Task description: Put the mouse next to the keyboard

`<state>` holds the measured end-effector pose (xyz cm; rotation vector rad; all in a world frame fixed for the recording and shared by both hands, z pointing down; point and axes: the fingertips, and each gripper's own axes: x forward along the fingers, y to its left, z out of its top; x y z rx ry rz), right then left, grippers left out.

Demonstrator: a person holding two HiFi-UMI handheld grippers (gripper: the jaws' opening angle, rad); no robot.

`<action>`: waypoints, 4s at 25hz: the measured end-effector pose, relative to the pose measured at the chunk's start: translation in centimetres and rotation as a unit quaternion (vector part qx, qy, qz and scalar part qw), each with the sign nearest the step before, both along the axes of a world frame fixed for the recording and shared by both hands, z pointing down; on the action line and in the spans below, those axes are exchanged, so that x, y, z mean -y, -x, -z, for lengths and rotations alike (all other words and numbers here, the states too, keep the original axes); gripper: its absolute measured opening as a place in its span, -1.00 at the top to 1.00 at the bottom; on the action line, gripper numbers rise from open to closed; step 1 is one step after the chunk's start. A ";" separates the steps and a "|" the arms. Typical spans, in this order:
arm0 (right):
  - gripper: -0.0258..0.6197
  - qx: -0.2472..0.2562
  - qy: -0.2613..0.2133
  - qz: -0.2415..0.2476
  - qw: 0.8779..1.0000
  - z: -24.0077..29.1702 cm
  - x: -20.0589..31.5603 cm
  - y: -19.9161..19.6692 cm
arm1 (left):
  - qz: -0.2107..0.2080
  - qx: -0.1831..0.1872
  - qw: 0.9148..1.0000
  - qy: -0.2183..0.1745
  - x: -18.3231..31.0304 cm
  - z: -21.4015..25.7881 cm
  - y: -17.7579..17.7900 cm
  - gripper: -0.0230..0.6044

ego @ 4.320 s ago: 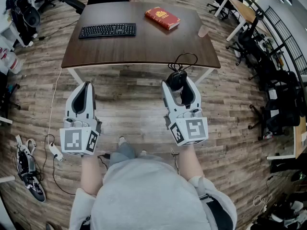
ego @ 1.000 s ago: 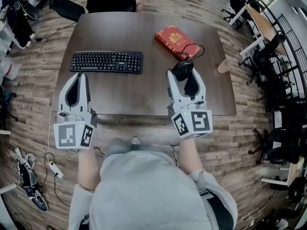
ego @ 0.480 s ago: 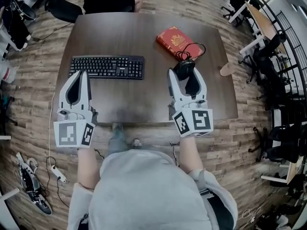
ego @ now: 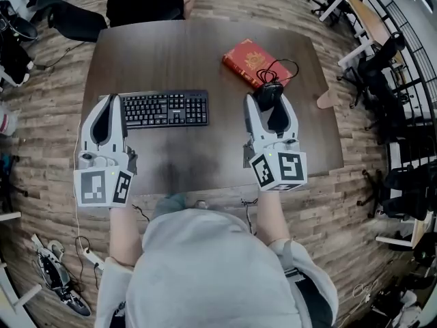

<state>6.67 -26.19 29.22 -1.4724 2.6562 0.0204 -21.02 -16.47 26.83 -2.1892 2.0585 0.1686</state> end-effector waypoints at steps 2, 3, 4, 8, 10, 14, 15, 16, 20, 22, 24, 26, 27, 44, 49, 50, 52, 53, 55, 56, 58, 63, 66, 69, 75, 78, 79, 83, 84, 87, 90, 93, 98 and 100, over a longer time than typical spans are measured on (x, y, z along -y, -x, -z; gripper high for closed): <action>0.17 -0.001 0.005 -0.010 1.000 -0.4 1.0 0.3 | -0.009 -0.001 1.000 0.002 1.4 -0.3 0.6 0.89; 0.17 -0.002 0.008 -0.015 1.000 -0.7 1.5 0.4 | -0.013 -0.002 1.000 0.004 2.1 -0.4 0.8 0.89; 0.17 -0.004 0.012 -0.020 1.000 -1.0 1.9 0.5 | -0.018 -0.002 1.000 0.005 2.7 -0.5 1.0 0.89; 0.17 -0.008 0.033 -0.042 0.999 -2.5 3.4 0.7 | -0.036 -0.006 0.999 0.012 5.0 -1.1 1.8 0.89; 0.17 -0.011 0.045 -0.051 0.998 -3.4 4.2 0.7 | -0.044 -0.008 0.999 0.015 6.0 -1.5 2.0 0.89; 0.17 -0.017 0.073 -0.069 0.995 -5.7 5.6 0.7 | -0.059 -0.016 0.998 0.027 8.0 -2.7 2.4 0.89; 0.17 -0.017 0.081 -0.072 0.994 -6.3 5.8 0.7 | -0.063 -0.018 0.997 0.031 8.5 -3.1 2.5 0.89; 0.17 -0.018 0.089 -0.076 0.993 -6.8 6.0 0.6 | -0.068 -0.019 0.997 0.035 8.9 -3.4 2.5 0.89; 0.17 -0.025 0.120 -0.088 0.989 -9.3 6.9 0.3 | -0.086 -0.024 0.995 0.052 10.6 -4.9 2.1 0.89; 0.17 -0.028 0.136 -0.094 0.986 -10.7 7.3 0.2 | -0.094 -0.026 0.993 0.061 11.3 -5.6 1.9 0.89; 0.17 -0.030 0.155 -0.099 0.982 -12.2 7.6 0.0 | -0.103 -0.027 0.992 0.070 12.0 -6.4 1.8 0.89; 0.17 -0.034 0.175 -0.105 0.978 -13.7 7.9 -0.1 | -0.110 -0.028 0.990 0.079 12.5 -7.0 1.7 0.89; 0.17 -0.036 0.184 -0.108 0.976 -14.5 8.0 -0.1 | -0.113 -0.029 0.990 0.083 12.8 -7.2 1.6 0.89; 0.17 -0.090 0.300 -0.112 0.943 -24.9 8.8 1.4 | -0.123 -0.044 0.984 0.120 14.4 -10.7 3.1 0.89; 0.17 -0.103 0.319 -0.107 0.936 -26.4 9.2 2.3 | -0.123 -0.049 0.983 0.125 14.8 -11.2 3.6 0.89; 0.17 -0.103 0.324 -0.106 0.935 -26.7 9.4 2.4 | -0.123 -0.050 0.983 0.125 14.9 -11.3 3.7 0.89; 0.17 -0.104 0.334 -0.104 0.931 -27.4 9.6 2.7 | -0.123 -0.051 0.983 0.127 15.0 -11.5 3.9 0.89; 0.17 -0.104 0.339 -0.104 0.929 -27.7 9.7 2.9 | -0.122 -0.051 0.983 0.128 15.1 -11.6 4.0 0.89; 0.17 -0.106 0.349 -0.102 0.925 -28.4 9.8 3.1 | -0.120 -0.053 0.983 0.129 15.2 -11.7 4.2 0.89; 0.17 -0.107 0.354 -0.101 0.924 -28.7 9.8 3.3 | -0.119 -0.054 0.983 0.130 15.3 -11.8 4.3 0.89; 0.17 -0.111 0.362 -0.098 0.920 -29.2 9.9 3.6 | -0.117 -0.056 0.983 0.132 15.4 -11.9 4.6 0.89; 0.17 -0.122 0.387 -0.091 0.909 -30.5 10.1 4.3 | -0.114 -0.061 0.982 0.134 15.5 -12.3 5.2 0.89; 0.17 -0.132 0.400 -0.089 0.903 -31.3 10.3 4.6 | -0.112 -0.063 0.982 0.135 15.6 -12.5 5.5 0.89; 0.17 -0.136 0.405 -0.090 0.900 -31.5 10.7 4.8 | -0.110 -0.065 0.982 0.136 15.8 -12.8 5.9 0.89; 0.17 -0.142 0.420 -0.088 0.892 -31.9 11.4 5.1 | -0.107 -0.070 0.982 0.139 15.9 -13.1 6.3 0.89; 0.17 -0.148 0.434 -0.083 0.885 -32.2 11.7 5.3 | -0.106 -0.073 0.982 0.139 15.9 -13.3 6.6 0.89; 0.16 -0.151 0.438 -0.081 0.882 -32.4 11.8 5.4 | -0.106 -0.074 0.982 0.139 16.0 -13.3 6.7 0.89; 0.16 -0.161 0.451 -0.082 0.874 -32.7 12.1 5.6 | -0.107 -0.077 0.981 0.140 16.0 -13.4 6.9 0.89; 0.16 -0.162 0.453 -0.083 0.872 -32.8 12.1 5.6 | -0.107 -0.078 0.981 0.140 16.0 -13.4 6.9 0.89; 0.16 -0.167 0.460 -0.085 0.868 -33.1 12.4 5.6 | -0.106 -0.080 0.981 0.141 16.1 -13.7 7.2 0.89; 0.16 -0.171 0.465 -0.084 0.865 -33.4 12.6 5.8 | -0.106 -0.082 0.981 0.142 16.1 -13.8 7.3 0.89; 0.16 -0.174 0.473 -0.080 0.860 -34.0 12.7 6.0 | -0.106 -0.082 0.981 0.143 16.0 -13.9 7.4 0.89; 0.16 -0.182 0.475 -0.091 0.856 -34.1 12.7 5.9 | -0.101 -0.083 0.981 0.144 15.9 -14.0 8.0 0.89; 0.16 -0.180 0.475 -0.090 0.856 -34.1 12.7 6.0 | -0.099 -0.083 0.981 0.145 15.9 -14.0 8.2 0.89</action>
